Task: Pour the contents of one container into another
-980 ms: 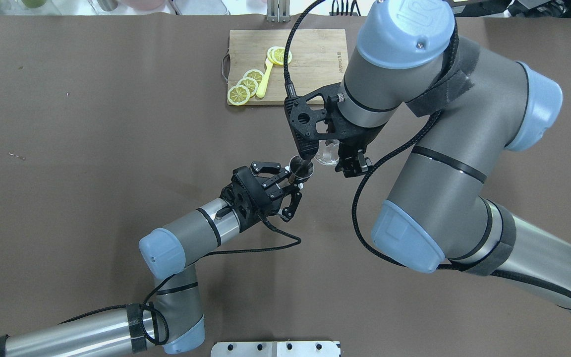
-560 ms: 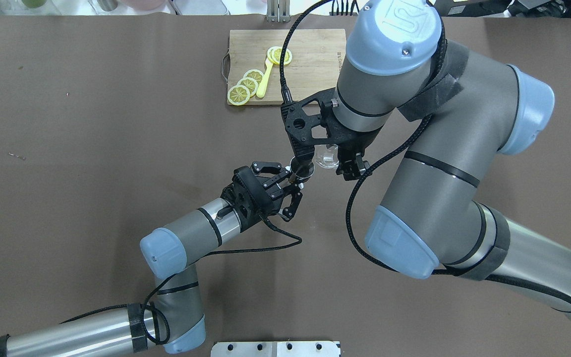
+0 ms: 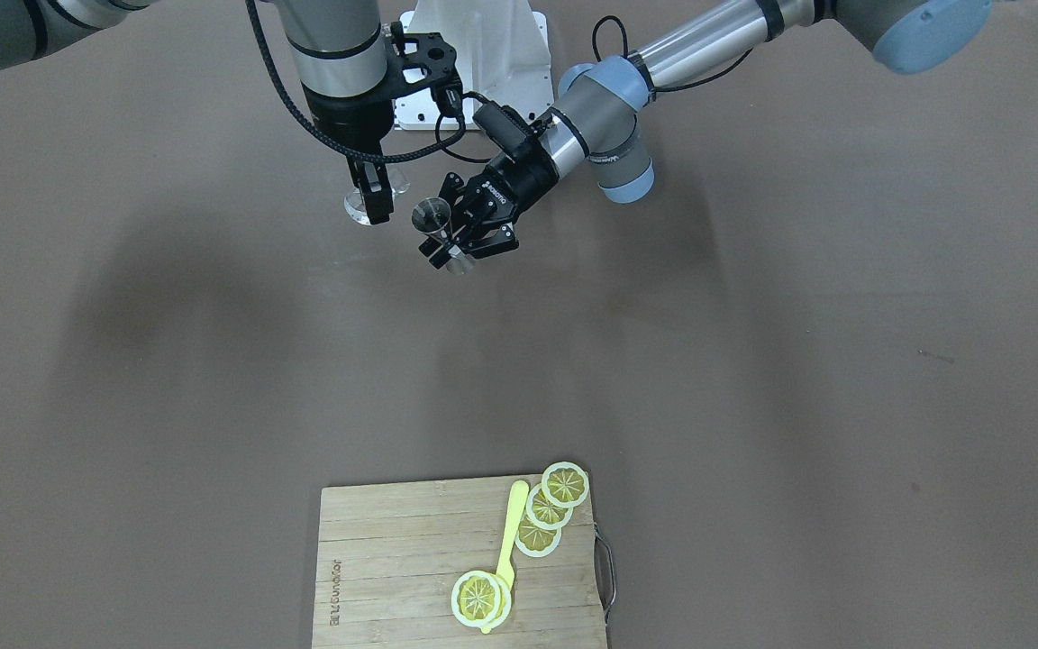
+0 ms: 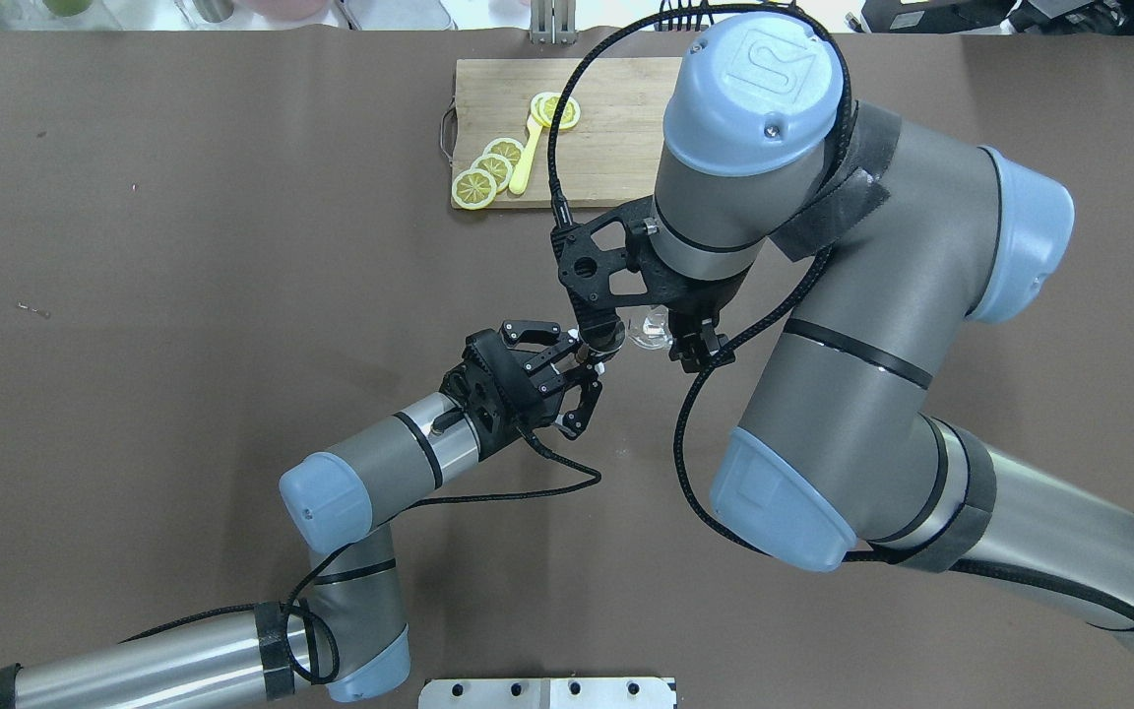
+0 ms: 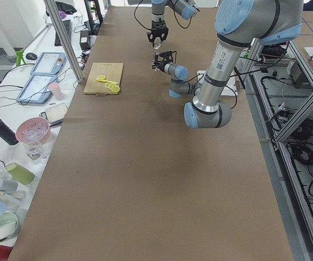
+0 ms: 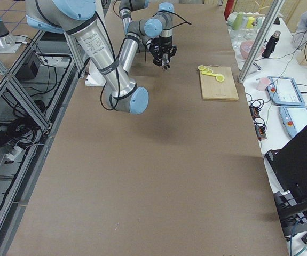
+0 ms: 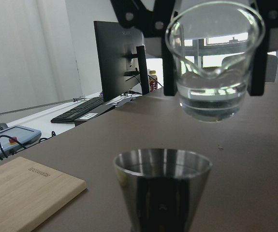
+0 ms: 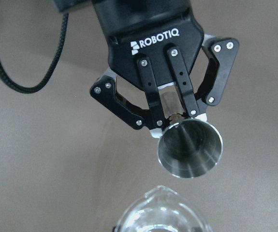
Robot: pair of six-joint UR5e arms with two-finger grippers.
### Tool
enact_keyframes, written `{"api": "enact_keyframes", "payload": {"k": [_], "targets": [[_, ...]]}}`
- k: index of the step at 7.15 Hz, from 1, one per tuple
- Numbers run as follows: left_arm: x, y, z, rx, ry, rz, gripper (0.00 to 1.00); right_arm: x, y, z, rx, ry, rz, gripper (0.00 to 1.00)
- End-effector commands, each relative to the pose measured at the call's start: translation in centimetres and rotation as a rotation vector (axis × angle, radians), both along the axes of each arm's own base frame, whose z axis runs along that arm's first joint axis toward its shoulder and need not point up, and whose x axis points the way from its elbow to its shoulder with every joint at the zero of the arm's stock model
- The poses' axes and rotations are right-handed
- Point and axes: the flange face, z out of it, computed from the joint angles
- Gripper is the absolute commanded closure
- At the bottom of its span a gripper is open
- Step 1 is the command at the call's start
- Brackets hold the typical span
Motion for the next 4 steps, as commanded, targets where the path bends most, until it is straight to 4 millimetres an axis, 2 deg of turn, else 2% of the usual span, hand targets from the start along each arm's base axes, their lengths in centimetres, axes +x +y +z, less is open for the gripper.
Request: {"api": "enact_keyframes", "payload": {"k": [1, 4], "targets": [[0.02, 0.01, 0.0, 0.0, -0.001, 0.001, 1.0, -0.78, -0.52, -0.61, -0.006, 0.016, 0.003, 1.0], [0.24, 0.43, -0.29, 0.003, 0.005, 0.014, 1.0, -1.44, -0.9, -1.4, -0.01, 0.038, 0.009, 1.0]]}}
